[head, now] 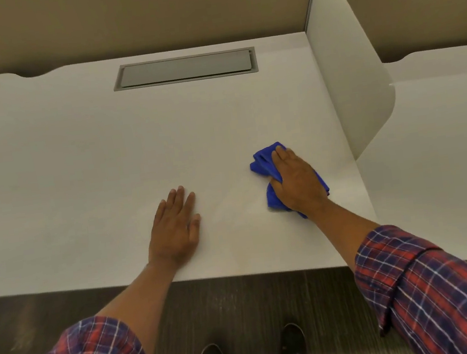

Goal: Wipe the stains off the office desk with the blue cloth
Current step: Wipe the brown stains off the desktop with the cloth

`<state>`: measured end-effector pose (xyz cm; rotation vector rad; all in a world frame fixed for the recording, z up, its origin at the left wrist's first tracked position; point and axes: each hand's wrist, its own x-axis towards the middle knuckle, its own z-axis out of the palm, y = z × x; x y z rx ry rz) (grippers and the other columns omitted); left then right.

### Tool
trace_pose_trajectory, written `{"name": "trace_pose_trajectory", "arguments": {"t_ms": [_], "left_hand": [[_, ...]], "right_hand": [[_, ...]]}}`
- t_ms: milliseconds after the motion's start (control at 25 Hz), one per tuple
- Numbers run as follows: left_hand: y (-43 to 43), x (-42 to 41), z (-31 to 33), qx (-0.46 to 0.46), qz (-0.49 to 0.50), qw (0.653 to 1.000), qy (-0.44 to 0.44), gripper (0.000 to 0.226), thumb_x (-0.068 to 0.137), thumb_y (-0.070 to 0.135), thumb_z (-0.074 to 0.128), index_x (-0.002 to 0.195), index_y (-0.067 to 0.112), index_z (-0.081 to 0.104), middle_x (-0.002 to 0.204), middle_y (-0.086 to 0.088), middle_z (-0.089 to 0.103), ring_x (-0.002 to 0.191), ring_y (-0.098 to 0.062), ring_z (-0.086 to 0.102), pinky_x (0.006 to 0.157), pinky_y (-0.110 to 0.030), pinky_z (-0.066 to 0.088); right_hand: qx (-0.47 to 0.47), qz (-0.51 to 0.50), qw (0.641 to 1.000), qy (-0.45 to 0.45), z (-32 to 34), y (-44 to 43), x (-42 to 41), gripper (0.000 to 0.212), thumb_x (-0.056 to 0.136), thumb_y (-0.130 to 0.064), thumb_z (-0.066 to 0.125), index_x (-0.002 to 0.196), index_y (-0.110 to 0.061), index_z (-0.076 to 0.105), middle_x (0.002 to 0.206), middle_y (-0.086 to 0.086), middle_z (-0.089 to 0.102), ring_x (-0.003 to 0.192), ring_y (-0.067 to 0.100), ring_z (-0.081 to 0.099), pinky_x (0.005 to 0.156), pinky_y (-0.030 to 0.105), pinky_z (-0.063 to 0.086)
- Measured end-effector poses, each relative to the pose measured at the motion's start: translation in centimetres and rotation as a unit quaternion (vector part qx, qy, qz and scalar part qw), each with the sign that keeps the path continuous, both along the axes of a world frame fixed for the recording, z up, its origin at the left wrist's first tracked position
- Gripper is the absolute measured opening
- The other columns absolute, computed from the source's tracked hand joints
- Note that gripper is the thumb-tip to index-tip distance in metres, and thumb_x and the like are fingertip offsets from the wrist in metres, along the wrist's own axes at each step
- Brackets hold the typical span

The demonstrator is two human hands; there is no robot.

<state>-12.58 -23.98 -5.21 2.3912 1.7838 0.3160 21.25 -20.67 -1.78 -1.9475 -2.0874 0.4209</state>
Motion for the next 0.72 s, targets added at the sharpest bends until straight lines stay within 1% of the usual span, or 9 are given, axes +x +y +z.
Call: {"name": "trace_pose_trajectory", "arguments": {"t_ms": [160,320,440,520,600,680,720], "left_hand": [[0.1,-0.1,0.3,-0.016,-0.008,1.000,0.010,0.065,0.105,0.046,0.028,0.162,0.016,0.038,0.172,-0.010,0.027,0.161,-0.027,0.021,0.131,-0.044,0.014],[0.0,-0.2,0.9,-0.050,-0.013,0.998,0.022,0.072,0.104,0.054,0.018,0.166,0.018,0.027,0.175,-0.009,0.017,0.163,-0.025,0.011,0.132,-0.042,0.006],[-0.1,0.0,1.5,-0.080,-0.015,0.997,0.014,0.073,0.104,0.056,0.015,0.167,0.020,0.020,0.176,-0.006,0.009,0.164,-0.022,0.003,0.132,-0.040,0.000],[0.0,-0.5,2.1,-0.104,-0.025,0.994,-0.005,0.072,0.105,0.057,0.012,0.168,0.022,0.018,0.177,-0.004,0.005,0.164,-0.019,-0.001,0.131,-0.037,-0.003],[0.6,-2.1,2.7,-0.122,-0.064,0.990,-0.024,0.074,0.104,0.061,0.008,0.168,0.024,0.018,0.177,-0.001,0.005,0.163,-0.016,-0.001,0.129,-0.033,-0.005],[1.0,-5.3,3.0,-0.104,-0.098,0.990,-0.007,0.075,0.105,0.061,0.007,0.168,0.023,0.018,0.177,-0.001,0.007,0.163,-0.017,0.001,0.130,-0.034,-0.003],[1.1,-7.4,2.9,-0.088,-0.093,0.992,0.007,0.073,0.106,0.059,0.009,0.167,0.022,0.020,0.177,-0.003,0.008,0.163,-0.019,0.002,0.131,-0.037,-0.001]], "right_hand": [[0.003,0.044,0.999,-0.012,-0.7,-1.8,-3.3,0.065,0.101,-0.030,0.053,0.157,-0.005,0.031,0.166,0.011,0.029,0.155,0.030,0.024,0.125,0.040,0.019],[-0.007,0.056,0.998,-0.023,-1.2,-3.7,-5.1,0.069,0.101,-0.033,0.052,0.160,-0.009,0.025,0.169,0.007,0.023,0.156,0.027,0.020,0.125,0.037,0.014],[-0.010,0.044,0.999,-0.019,-1.4,-5.5,-6.5,0.070,0.102,-0.034,0.051,0.161,-0.012,0.022,0.169,0.005,0.020,0.156,0.025,0.018,0.124,0.035,0.011],[-0.008,0.025,1.000,-0.017,-1.4,-7.0,-8.0,0.069,0.102,-0.034,0.052,0.161,-0.012,0.023,0.169,0.005,0.021,0.156,0.025,0.019,0.125,0.036,0.013],[-0.008,0.008,1.000,-0.017,-1.5,-8.2,-9.6,0.069,0.102,-0.035,0.052,0.160,-0.011,0.023,0.169,0.005,0.022,0.156,0.025,0.020,0.125,0.037,0.015],[-0.008,-0.010,1.000,-0.009,-1.5,-9.4,-11.3,0.069,0.102,-0.035,0.051,0.160,-0.011,0.023,0.169,0.006,0.023,0.156,0.026,0.020,0.126,0.038,0.015],[-0.009,-0.020,1.000,-0.007,-1.5,-10.0,-12.3,0.069,0.102,-0.035,0.051,0.160,-0.011,0.023,0.169,0.006,0.023,0.156,0.026,0.020,0.126,0.038,0.014]]}}
